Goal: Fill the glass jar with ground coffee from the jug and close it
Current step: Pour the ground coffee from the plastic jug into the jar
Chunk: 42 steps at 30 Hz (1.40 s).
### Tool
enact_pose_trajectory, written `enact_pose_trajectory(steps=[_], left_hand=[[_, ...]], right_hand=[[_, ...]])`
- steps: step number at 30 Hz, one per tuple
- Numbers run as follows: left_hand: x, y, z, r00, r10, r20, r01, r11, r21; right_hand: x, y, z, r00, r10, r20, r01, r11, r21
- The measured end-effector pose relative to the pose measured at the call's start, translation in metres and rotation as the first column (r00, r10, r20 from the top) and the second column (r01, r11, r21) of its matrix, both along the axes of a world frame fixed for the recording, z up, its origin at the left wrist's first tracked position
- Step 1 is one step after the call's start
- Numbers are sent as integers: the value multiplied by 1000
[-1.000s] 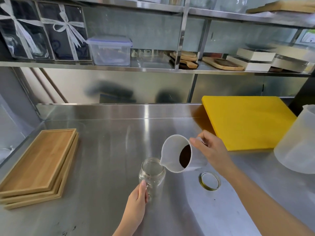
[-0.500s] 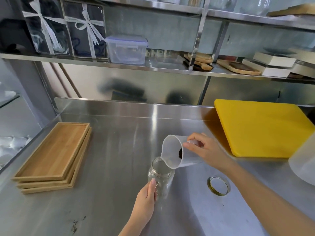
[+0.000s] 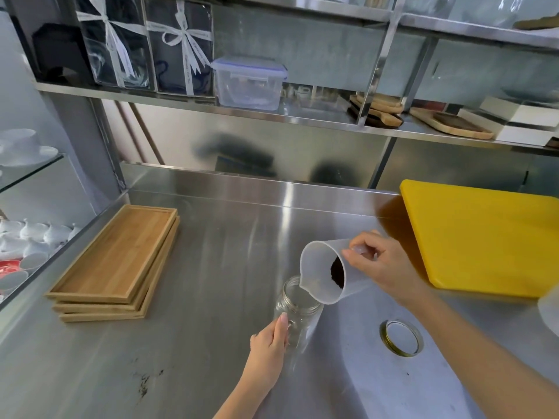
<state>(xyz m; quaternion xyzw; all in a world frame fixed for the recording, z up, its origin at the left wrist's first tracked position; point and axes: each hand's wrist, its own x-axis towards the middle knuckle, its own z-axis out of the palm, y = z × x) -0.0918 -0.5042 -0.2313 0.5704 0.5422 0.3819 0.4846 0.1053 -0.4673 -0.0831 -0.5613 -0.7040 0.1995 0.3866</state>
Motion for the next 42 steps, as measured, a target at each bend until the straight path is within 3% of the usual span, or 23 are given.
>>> enact_pose_trajectory(steps=[13,26,32,42], left_hand=[[-1,1,9,997,-35,67,37,999,-29],[-1,2,8,999,-39,37,41,998,-43],[-1,3,8,998,-44,40,45,998,-41],[-1,5,3,998,-51,23,52,998,-29]], right_hand=[[-7,7,17,935,59,351,-125,978,169],[-14,18,21,912,88,400,-228,921,317],[-14,19,25,859,163,485,-347,882,318],[-17,22,24,846,153,511,-359,872,333]])
